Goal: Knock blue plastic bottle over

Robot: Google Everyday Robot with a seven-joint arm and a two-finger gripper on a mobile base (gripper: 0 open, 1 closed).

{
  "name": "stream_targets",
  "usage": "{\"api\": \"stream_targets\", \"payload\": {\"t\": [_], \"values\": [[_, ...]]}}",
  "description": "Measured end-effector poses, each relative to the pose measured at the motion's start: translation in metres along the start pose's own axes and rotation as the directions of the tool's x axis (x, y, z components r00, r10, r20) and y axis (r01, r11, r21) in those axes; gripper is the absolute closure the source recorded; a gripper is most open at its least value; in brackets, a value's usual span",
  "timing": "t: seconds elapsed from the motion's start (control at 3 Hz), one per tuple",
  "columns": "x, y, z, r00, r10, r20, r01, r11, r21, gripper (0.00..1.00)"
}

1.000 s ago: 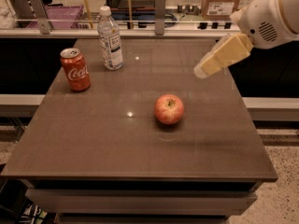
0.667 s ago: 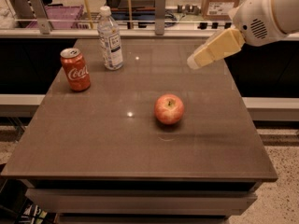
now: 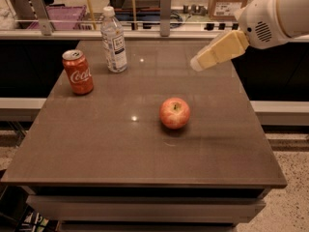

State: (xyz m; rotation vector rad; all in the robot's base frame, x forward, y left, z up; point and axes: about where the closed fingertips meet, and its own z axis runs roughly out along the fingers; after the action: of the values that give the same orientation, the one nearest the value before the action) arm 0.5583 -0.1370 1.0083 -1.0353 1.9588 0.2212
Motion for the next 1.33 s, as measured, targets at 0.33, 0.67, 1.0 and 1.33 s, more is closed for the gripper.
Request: {"api": "stream_targets", "payload": {"t": [0.33,0.67,1.0,1.33], "values": [[-0.008,0.003,0.027,0.999,0.009,0.035,-0.009,0.9999,0.005,0.00],[-0.019,0.014,0.054,0.995,0.018,0.103,-0.018,0.9998,-0.002,0.00],[-0.031,0.026,0.078,0.984,0.039,0.173,-0.036,0.9992,-0.019,0.00],[-0.049,0.032,0.104,0.967,0.070,0.246,-0.064,0.9975,-0.032,0.00]]}}
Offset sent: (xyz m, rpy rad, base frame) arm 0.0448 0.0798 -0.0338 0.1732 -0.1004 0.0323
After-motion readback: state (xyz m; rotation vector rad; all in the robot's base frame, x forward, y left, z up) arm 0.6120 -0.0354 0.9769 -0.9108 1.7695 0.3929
